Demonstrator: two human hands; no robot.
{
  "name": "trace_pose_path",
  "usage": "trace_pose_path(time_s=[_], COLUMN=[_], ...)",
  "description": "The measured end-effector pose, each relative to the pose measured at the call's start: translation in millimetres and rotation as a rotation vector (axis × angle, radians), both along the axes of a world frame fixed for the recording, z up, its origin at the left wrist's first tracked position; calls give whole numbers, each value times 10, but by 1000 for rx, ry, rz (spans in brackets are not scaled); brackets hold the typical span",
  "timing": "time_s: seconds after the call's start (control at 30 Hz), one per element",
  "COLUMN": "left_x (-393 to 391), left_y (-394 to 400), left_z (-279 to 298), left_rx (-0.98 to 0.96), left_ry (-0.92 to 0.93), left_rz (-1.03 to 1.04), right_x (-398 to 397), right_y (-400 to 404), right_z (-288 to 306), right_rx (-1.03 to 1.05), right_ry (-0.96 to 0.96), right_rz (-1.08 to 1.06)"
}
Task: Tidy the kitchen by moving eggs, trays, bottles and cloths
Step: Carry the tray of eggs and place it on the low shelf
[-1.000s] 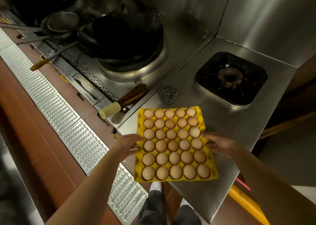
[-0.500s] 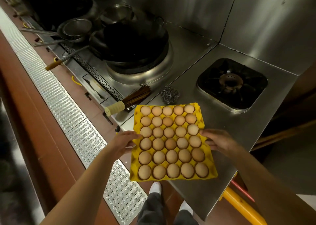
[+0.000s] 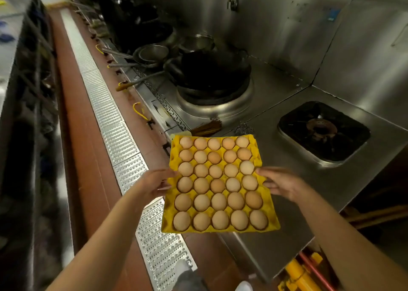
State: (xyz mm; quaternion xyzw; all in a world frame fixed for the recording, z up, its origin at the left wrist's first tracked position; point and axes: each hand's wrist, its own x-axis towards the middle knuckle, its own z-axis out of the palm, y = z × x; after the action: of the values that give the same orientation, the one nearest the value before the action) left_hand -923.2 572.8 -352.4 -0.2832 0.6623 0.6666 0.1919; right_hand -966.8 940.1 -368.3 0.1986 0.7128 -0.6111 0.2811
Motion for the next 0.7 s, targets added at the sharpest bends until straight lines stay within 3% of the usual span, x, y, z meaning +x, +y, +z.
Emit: trace_pose_path(time_s=[0.43,0.7], left_x=[938,2045], left_y=[-1516,-2733], left_z=[308,443], left_rx=[-69,-25], left_ry=[1,4], left_rz=[178,319], right_x=[378,770], right_y=[-1666,-3105], right_z=[410,434], right_rx=[-14,-70], right_ry=[86,64], right_rz=[154,355])
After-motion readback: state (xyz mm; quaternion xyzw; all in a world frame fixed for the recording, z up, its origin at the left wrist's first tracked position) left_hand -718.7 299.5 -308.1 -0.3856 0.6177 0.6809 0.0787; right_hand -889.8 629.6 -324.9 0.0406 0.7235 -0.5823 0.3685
